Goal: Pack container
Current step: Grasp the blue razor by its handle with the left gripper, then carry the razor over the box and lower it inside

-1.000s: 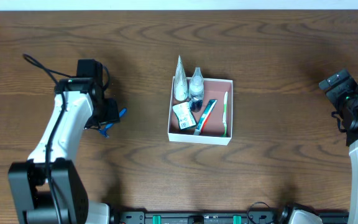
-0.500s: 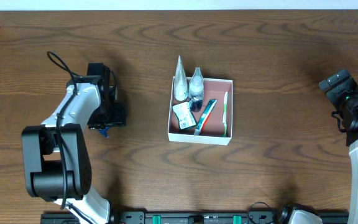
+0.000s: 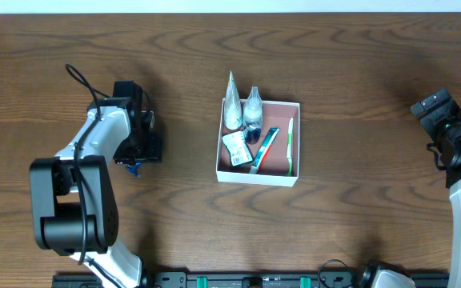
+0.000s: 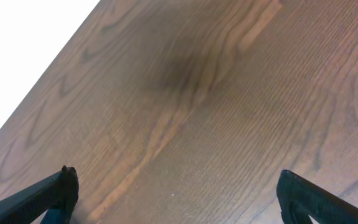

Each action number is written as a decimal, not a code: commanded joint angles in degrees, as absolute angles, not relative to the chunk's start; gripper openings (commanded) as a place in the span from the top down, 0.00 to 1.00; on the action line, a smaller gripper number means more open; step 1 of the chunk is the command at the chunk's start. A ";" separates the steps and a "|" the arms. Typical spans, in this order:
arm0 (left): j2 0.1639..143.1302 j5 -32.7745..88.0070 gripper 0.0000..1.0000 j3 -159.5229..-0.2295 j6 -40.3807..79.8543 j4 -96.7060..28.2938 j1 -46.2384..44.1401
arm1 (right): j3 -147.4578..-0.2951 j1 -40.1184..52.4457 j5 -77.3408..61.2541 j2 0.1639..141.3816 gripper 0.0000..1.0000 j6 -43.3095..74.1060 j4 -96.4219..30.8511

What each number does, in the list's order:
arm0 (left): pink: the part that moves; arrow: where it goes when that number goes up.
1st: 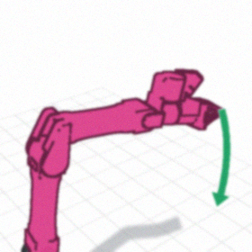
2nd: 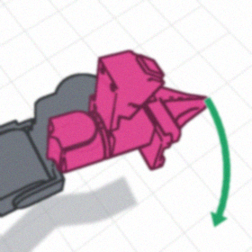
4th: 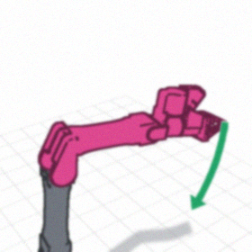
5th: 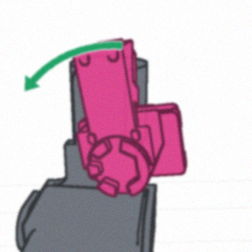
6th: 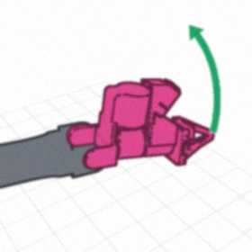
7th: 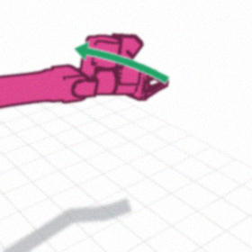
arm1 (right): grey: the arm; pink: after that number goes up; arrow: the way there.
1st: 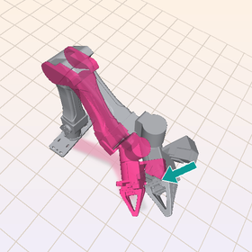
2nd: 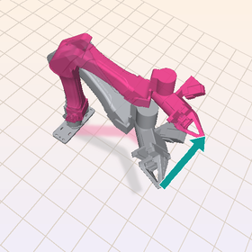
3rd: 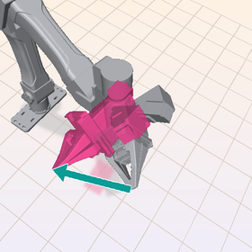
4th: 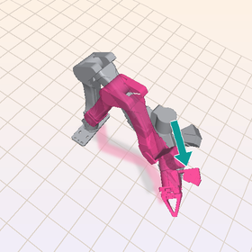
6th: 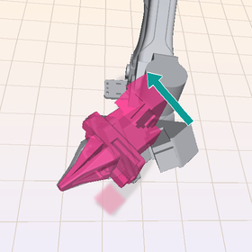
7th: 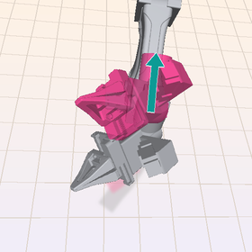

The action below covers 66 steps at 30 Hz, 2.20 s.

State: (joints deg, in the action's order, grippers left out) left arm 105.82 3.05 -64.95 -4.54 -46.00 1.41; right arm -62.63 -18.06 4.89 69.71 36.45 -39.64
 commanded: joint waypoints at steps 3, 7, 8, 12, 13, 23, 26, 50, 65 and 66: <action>107.28 3.49 0.36 -64.29 -5.61 -45.93 1.65 | -63.00 -18.37 5.13 69.71 0.01 36.82 -39.68; 107.28 3.53 0.42 -64.29 -5.56 -46.00 1.65 | -63.00 -18.37 5.10 69.71 0.01 36.82 -39.68; 107.28 3.97 0.54 -64.29 -5.56 -46.04 1.65 | -63.00 -18.37 5.10 69.71 0.01 36.82 -39.68; 107.28 5.93 0.70 -64.29 -5.54 -46.09 1.65 | -63.00 -18.37 5.13 69.71 0.01 36.82 -39.68; 107.28 6.28 0.70 -64.29 -5.56 -46.09 1.65 | -63.00 -18.37 5.13 69.71 0.01 36.82 -39.68; 107.28 8.71 0.69 -64.12 -5.06 -46.78 1.54 | -63.00 -18.37 5.13 69.71 0.01 36.82 -39.68; 107.28 10.09 0.69 -63.96 -5.08 -46.76 1.54 | -63.00 -18.37 5.10 69.71 0.01 36.82 -39.68; 107.28 9.85 0.94 -58.57 -5.13 -40.80 1.54 | -63.00 -18.37 5.13 69.71 0.01 36.82 -39.68; 97.45 20.32 0.94 -76.86 -0.71 -57.41 -0.23 | -63.00 -18.37 5.13 69.71 0.01 36.82 -39.68; 95.55 23.33 0.94 -78.72 -0.67 -58.22 -1.15 | -63.00 -18.37 5.13 69.71 0.01 36.82 -39.68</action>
State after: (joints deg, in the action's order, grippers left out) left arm 102.00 14.22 -72.95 -2.00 -56.64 0.84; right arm -62.63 -18.06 4.89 69.71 36.45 -39.62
